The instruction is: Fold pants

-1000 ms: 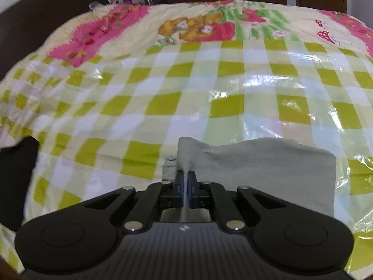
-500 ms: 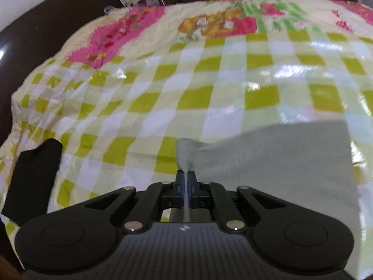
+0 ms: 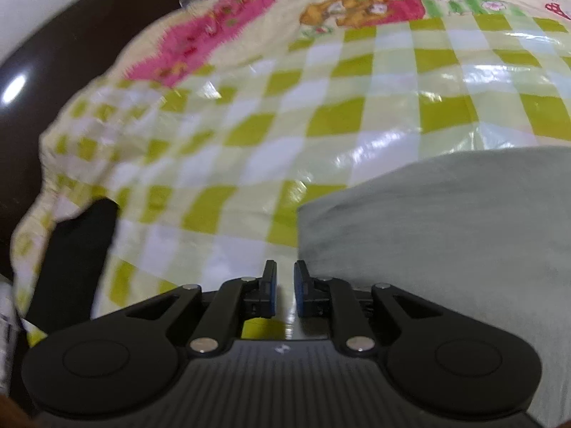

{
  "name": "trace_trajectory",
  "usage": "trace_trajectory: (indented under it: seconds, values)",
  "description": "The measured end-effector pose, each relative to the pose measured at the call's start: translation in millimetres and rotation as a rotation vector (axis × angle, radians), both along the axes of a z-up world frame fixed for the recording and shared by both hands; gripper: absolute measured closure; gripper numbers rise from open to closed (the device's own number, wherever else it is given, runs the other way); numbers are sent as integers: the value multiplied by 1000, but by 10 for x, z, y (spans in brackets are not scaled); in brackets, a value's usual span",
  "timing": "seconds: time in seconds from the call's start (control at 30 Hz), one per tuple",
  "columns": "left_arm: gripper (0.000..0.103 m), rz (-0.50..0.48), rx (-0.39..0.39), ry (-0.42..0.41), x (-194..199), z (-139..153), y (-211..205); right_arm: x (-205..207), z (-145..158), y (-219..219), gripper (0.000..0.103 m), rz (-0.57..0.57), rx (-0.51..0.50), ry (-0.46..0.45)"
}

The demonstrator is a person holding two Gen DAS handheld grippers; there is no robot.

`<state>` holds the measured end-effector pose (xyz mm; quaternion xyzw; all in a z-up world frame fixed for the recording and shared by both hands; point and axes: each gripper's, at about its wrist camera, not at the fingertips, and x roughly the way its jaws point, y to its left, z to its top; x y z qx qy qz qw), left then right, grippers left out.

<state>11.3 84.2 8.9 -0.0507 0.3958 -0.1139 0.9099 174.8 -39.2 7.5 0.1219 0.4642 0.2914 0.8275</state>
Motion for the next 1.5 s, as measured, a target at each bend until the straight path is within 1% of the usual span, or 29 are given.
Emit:
trace_trajectory:
  seconds: [0.13,0.2,0.27,0.33,0.43,0.5,0.6,0.67,0.7,0.77,0.83,0.93,1.03,1.1,1.17,1.23,1.3,1.33,1.43,1.5]
  values:
    - [73,13,10,-65,45,210,27,-65,257,-207,88,-4,54,-48]
    - [73,7,22,-110,118,311,-10,-114,362,-370,85,-25,63,-75]
    - [73,-2,49,-143,257,358,-69,-189,437,-565,85,-55,56,-101]
    - [73,-10,57,-165,454,347,-81,-277,455,-779,84,-87,50,-116]
    - [73,-17,41,-154,757,266,-152,-427,382,-1058,84,-144,-1,-119]
    - [73,-24,44,-143,954,177,-208,-525,331,-1169,84,-162,-41,-131]
    - [73,-13,95,-100,1173,19,-291,-674,261,-1323,84,-177,-67,-142]
    - [73,-4,129,-59,1268,-110,-312,-762,168,-1392,81,-174,-74,-118]
    - [71,-6,139,-51,1279,-150,-316,-804,119,-1407,81,-169,-87,-107]
    - [71,-19,162,-59,1264,-180,-351,-901,-2,-1430,81,-160,-115,-80]
    - [71,-20,182,-68,1239,-157,-385,-985,-89,-1436,81,-151,-114,-59]
    - [71,-14,188,-80,1132,-69,-390,-1078,-20,-1451,81,-158,-112,-93]
    - [70,-4,180,-81,918,3,-372,-1140,61,-1503,79,-188,-65,-113]
    - [70,-10,176,-70,784,11,-369,-1181,52,-1474,76,-172,-71,-113]
    - [70,-18,187,-69,618,6,-379,-1222,4,-1379,76,-141,-93,-110]
    - [69,-27,201,-51,478,-14,-388,-1258,-31,-1313,76,-124,-100,-106]
    - [65,-36,215,-27,383,-51,-385,-1292,-27,-1284,76,-123,-105,-119]
    - [65,-37,220,-14,358,-65,-387,-1282,-30,-1282,76,-127,-109,-109]
    - [65,-42,225,-17,247,-25,-411,-1300,-24,-1320,75,-149,-81,-84]
    - [65,-49,210,-20,175,3,-429,-1344,-4,-1317,74,-160,-93,-92]
